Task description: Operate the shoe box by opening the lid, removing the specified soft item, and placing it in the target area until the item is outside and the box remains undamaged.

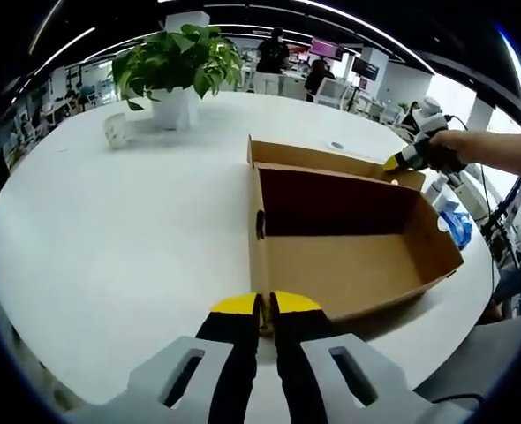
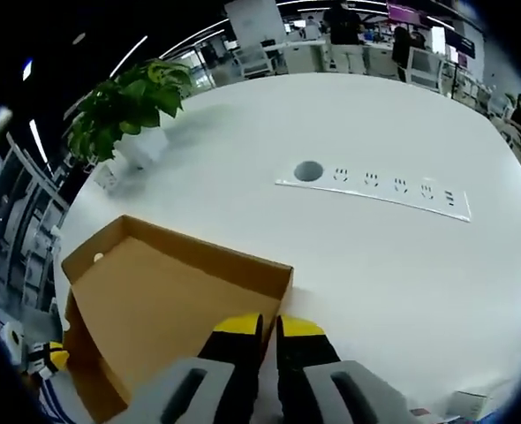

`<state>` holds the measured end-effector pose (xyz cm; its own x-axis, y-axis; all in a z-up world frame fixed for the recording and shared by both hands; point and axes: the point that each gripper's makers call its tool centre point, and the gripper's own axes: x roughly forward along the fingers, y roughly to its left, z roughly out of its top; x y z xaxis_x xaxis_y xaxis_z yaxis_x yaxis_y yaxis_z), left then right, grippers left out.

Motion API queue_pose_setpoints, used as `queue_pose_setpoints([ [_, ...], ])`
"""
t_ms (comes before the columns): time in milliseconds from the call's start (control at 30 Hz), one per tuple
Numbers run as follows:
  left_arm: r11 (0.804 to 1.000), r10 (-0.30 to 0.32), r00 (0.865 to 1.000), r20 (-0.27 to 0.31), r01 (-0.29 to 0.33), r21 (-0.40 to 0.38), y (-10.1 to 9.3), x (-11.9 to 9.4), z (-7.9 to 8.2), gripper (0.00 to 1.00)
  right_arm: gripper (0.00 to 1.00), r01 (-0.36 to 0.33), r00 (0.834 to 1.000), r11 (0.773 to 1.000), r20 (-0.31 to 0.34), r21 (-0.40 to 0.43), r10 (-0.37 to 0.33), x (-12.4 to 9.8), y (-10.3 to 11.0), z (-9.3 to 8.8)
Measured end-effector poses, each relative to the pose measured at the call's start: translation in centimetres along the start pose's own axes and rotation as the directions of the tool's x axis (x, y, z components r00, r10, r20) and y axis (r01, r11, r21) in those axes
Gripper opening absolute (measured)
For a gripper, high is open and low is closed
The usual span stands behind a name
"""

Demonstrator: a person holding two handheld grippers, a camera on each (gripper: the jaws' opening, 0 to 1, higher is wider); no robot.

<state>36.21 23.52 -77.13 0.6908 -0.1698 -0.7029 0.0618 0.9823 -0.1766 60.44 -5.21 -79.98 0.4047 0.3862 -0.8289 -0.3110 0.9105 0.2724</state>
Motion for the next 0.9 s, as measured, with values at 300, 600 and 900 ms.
queue_pose_setpoints([
  [300, 1.000, -0.004, 1.000, -0.019, 0.004, 0.015, 0.0, 0.1, 0.0, 0.02, 0.00, -0.021, 0.999, 0.997, 0.029, 0.070, 0.019, -0.6, -0.1, 0.5],
  [600, 1.000, -0.002, 1.000, -0.028, 0.003, 0.021, 0.1, 0.2, 0.0, 0.02, 0.00, -0.029, 0.999, 0.996, 0.038, 0.084, 0.026, -1.4, 0.1, 0.7],
  [900, 1.000, -0.003, 0.999, -0.043, 0.005, 0.026, -0.1, 0.1, -0.1, 0.02, 0.00, -0.046, 0.996, 0.997, 0.073, 0.066, 0.041, -2.8, 0.6, 1.2],
])
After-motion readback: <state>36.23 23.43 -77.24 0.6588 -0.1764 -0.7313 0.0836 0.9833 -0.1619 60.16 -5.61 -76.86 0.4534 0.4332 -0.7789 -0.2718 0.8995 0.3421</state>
